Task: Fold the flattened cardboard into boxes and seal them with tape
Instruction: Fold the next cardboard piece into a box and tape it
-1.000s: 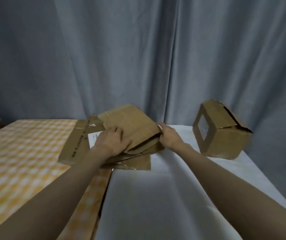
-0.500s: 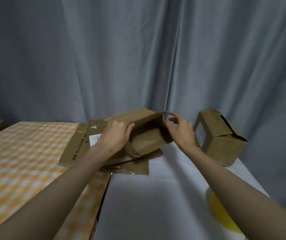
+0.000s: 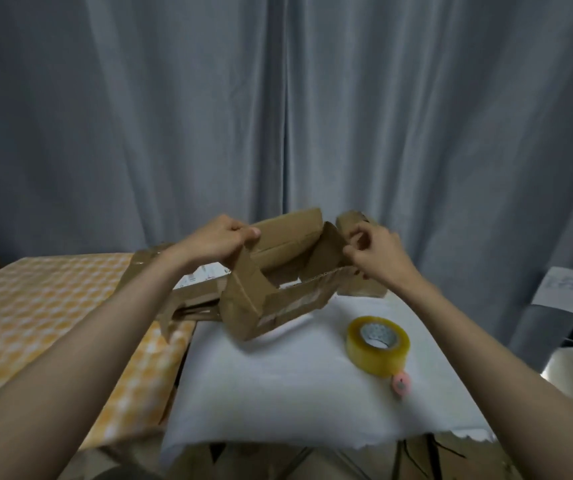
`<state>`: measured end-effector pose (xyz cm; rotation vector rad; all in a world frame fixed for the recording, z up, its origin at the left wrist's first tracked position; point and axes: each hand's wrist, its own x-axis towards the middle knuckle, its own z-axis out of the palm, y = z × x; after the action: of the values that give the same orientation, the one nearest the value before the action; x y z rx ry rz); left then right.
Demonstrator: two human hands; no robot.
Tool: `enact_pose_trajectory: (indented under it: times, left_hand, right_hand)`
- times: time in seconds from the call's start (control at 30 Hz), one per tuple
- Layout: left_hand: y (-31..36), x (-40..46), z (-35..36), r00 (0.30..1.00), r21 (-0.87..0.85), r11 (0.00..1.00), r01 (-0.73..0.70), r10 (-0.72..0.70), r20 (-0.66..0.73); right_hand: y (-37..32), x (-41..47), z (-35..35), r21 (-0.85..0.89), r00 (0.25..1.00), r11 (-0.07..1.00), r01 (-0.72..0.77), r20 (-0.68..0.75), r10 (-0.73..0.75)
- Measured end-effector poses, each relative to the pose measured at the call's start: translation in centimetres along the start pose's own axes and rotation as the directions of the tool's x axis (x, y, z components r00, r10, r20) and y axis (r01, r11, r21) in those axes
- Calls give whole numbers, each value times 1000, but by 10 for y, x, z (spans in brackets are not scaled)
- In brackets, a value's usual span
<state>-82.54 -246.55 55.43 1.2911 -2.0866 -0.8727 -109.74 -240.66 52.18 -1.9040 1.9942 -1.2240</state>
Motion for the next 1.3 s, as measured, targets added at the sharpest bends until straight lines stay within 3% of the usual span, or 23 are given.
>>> enact_pose_trajectory:
  times: [0.17, 0.3, 0.47, 0.63, 0.73, 0.83, 0.97, 1.07, 1.17, 1.3]
  left_hand:
    - [-8, 2, 20, 993, -63, 992, 110, -107, 44]
    - [-38, 11, 44, 995, 123, 987, 100, -99, -22]
    - [-63, 16, 63, 971, 71, 990, 120, -102, -218]
    - [-63, 16, 72, 978, 144, 988, 62, -31, -206]
    - [-68, 9, 65, 985, 21, 1000, -22, 25, -171]
    - [-78, -8, 62, 972, -111, 990, -86, 59, -226]
    - [-90, -28, 66, 978, -306, 950, -60, -5, -208]
    - [-97, -35, 70, 978, -411, 908, -76, -13, -209]
    - [-97, -39, 76, 968, -466, 880, -94, -28, -248]
    - [-97, -43, 89, 955, -538, 834, -121, -49, -291]
  right_hand:
    - [7, -22, -10, -157, 990, 985, -69, 109, 87]
    - [19, -35, 6, -109, 969, 989, -102, 215, 123]
    - [23, -41, 19, 52, 972, 996, -78, 228, 64]
    - [24, -32, 26, 7, 941, 988, -153, 308, 143]
    - [25, -31, 24, 56, 923, 982, -179, 355, 148]
    - [33, -42, 22, 175, 907, 963, -205, 403, 119]
    - [53, -58, 37, 324, 948, 926, -195, 305, 93]
    - [60, -68, 48, 471, 963, 851, -234, 233, 136]
    - [61, -69, 55, 588, 945, 743, -320, 257, 204]
    - [60, -59, 62, 583, 917, 709, -396, 298, 266]
